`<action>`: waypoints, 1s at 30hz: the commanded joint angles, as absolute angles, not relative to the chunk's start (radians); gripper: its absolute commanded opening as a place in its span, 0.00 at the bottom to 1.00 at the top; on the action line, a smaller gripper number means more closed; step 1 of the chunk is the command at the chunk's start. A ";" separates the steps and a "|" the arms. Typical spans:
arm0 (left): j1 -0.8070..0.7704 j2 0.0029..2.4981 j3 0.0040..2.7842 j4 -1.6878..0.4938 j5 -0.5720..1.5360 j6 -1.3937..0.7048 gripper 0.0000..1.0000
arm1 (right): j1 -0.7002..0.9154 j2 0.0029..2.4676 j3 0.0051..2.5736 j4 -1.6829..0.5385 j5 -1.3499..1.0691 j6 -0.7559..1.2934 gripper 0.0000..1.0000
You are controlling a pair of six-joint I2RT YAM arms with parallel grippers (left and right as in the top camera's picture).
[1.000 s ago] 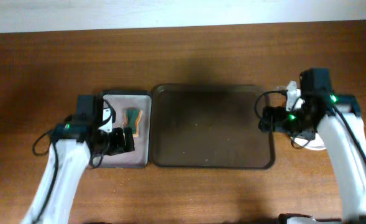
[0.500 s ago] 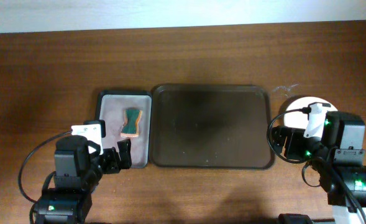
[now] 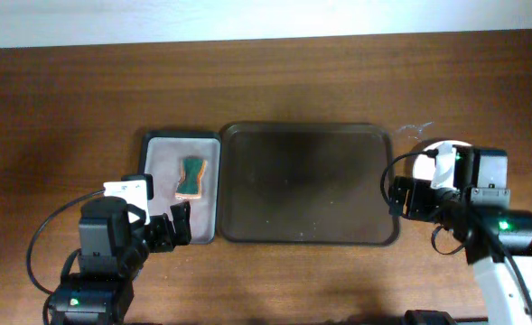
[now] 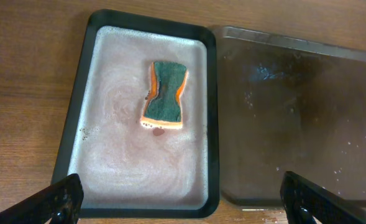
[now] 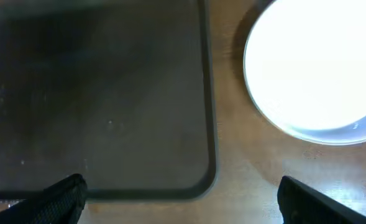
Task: Clean dirty plates on tray and stack at the side
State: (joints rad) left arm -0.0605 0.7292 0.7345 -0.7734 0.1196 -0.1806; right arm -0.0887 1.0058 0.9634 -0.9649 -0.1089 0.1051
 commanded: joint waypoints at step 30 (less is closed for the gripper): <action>-0.063 0.725 0.722 -0.772 0.112 -0.179 0.99 | 0.051 0.007 0.006 -0.071 -0.096 -0.067 0.98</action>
